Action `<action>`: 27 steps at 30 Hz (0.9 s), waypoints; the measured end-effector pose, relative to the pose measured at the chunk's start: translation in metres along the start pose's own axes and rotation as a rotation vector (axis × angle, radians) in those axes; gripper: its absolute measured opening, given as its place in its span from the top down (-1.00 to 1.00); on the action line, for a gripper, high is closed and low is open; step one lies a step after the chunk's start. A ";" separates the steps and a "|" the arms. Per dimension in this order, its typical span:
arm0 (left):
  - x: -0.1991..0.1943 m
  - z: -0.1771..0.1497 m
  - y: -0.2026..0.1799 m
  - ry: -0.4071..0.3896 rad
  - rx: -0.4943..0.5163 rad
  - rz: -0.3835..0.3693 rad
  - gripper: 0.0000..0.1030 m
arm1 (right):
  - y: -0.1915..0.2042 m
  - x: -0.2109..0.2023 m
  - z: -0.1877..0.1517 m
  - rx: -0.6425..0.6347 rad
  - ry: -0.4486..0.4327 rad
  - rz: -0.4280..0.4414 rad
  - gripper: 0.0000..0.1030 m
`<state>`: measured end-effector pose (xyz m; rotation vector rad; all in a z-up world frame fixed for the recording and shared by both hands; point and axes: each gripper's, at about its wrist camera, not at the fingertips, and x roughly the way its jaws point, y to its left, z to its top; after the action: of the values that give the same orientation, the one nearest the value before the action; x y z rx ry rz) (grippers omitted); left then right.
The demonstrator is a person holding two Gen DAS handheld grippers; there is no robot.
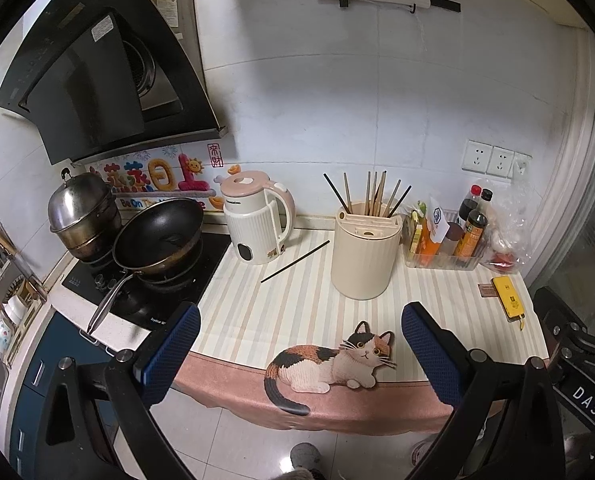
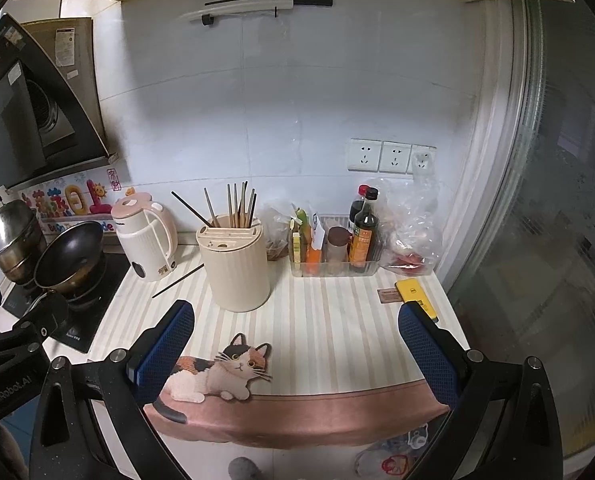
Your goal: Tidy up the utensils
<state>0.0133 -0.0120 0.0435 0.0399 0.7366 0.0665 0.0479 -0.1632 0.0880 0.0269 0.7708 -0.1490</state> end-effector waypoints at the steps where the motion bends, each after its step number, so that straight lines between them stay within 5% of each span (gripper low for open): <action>1: -0.001 -0.001 0.000 0.000 0.001 -0.001 -1.00 | 0.000 0.001 0.001 -0.001 0.001 0.000 -1.00; 27: 0.000 0.001 0.003 0.000 -0.006 -0.002 -1.00 | 0.004 0.006 0.004 -0.030 -0.001 -0.009 -1.00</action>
<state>0.0135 -0.0091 0.0440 0.0331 0.7360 0.0669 0.0549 -0.1598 0.0866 -0.0053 0.7726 -0.1458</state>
